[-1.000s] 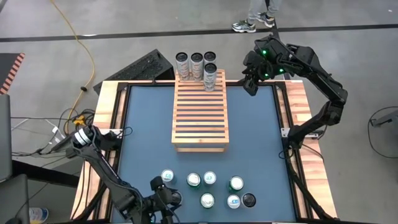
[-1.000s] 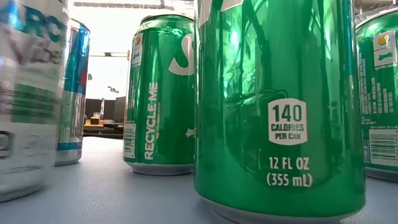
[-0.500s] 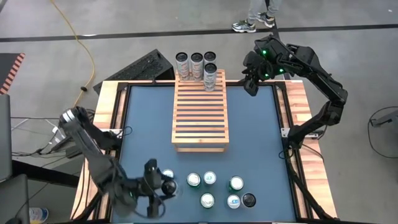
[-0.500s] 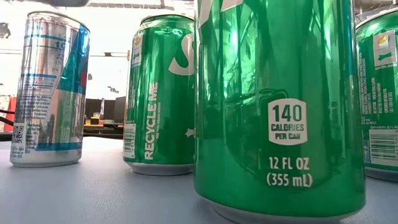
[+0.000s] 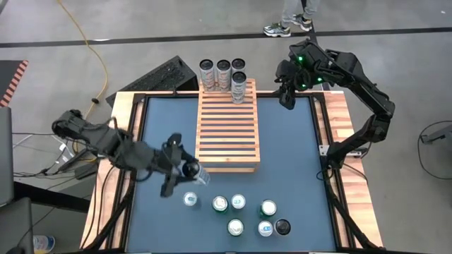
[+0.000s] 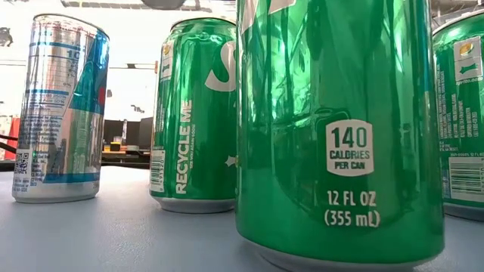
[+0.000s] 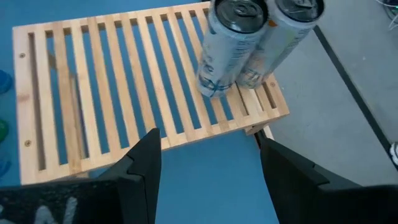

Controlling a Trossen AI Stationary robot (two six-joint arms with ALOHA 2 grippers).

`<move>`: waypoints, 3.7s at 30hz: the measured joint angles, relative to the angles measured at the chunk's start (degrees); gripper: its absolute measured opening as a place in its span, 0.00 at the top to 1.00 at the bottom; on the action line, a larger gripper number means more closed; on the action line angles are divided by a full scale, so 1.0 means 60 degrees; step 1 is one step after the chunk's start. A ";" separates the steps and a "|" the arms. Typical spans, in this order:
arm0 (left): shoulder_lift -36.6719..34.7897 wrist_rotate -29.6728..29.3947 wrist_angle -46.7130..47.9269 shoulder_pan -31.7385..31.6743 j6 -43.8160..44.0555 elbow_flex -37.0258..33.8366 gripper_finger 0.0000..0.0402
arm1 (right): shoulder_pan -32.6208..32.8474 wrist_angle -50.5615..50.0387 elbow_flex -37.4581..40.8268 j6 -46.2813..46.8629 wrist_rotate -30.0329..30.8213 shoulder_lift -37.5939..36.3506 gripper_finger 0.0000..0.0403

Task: Place canned beverage on shelf
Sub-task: Put the white blue soda can on the shelf aligned with the other white blue soda can

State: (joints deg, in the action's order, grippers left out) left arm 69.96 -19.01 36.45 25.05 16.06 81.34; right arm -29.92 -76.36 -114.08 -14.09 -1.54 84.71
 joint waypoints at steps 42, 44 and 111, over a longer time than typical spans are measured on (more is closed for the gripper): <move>0.4240 1.2284 0.2030 -1.1364 -0.8392 0.4474 0.36 | -0.1521 0.0521 0.0000 0.0674 -0.0076 -0.0001 0.45; 0.4694 1.2331 0.2640 -1.1389 -0.9027 0.5035 0.36 | -0.1521 0.0521 0.0000 0.0698 -0.0076 -0.0002 0.45; 0.6269 0.6761 0.3523 -1.0016 -0.9488 0.6728 0.29 | -0.2169 0.0506 0.0000 0.0545 -0.0015 0.0000 0.45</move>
State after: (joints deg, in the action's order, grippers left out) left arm 107.57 21.56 57.58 -35.04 -40.87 121.71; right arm -42.94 -73.32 -114.08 -10.81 -1.63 84.71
